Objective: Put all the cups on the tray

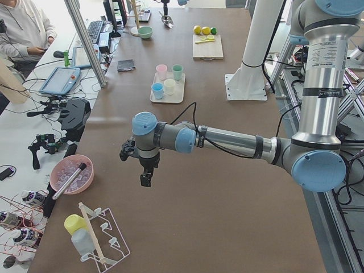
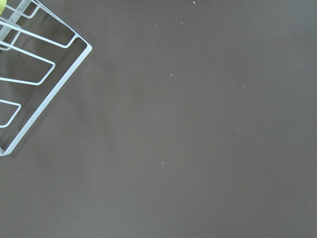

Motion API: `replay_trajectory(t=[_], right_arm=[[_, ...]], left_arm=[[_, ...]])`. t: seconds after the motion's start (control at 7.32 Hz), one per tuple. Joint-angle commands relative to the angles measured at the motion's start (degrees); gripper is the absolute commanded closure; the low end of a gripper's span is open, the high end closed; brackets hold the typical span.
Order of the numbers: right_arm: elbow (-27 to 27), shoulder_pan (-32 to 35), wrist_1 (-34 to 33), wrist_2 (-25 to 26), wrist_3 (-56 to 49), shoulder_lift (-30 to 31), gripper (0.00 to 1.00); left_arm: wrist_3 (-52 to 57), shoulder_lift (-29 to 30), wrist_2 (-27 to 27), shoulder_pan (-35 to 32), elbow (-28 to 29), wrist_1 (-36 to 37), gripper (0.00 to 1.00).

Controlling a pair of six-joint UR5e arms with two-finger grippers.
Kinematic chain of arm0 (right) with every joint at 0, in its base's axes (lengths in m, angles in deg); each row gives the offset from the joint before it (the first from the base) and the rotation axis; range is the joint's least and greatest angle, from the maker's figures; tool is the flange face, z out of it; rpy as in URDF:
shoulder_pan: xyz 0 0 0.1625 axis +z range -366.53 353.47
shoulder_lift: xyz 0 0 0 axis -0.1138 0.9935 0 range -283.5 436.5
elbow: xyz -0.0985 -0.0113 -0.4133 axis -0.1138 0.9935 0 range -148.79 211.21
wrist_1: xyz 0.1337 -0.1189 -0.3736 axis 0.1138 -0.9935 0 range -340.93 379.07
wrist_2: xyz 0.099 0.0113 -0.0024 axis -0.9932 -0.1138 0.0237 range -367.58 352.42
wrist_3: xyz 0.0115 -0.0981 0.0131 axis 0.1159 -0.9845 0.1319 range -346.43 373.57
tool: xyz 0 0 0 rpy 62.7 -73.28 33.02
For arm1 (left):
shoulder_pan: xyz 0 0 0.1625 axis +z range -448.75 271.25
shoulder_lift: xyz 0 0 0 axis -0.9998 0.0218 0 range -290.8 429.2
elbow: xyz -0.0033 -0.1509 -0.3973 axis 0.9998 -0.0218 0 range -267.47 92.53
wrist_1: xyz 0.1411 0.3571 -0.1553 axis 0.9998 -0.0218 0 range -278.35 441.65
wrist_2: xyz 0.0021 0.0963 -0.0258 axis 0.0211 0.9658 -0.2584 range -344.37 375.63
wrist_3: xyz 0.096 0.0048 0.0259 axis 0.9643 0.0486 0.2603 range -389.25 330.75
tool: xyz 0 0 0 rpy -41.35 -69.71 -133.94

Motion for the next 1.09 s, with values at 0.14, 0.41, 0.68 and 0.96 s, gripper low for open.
replay_trajectory(t=[0.14,0.41,0.68,0.96], right_arm=[[0.14,-0.08,0.0,0.13,-0.1,-0.02,0.0],[0.14,0.01,0.0,0.13,-0.1,-0.02,0.0],[0.14,-0.08,0.0,0.13,-0.1,-0.02,0.0],[0.14,-0.08,0.09,0.13,-0.1,-0.02,0.0]], left_arm=[[-0.17,0.08,-0.26,-3.14,-0.24,-0.13,0.02],[-0.17,-0.36,-0.35,-3.24,-0.15,-0.48,0.02],[-0.17,-0.45,-0.35,-3.24,-0.24,-0.49,0.02],[-0.26,-0.45,-0.26,-3.32,-0.15,-0.4,0.02]])
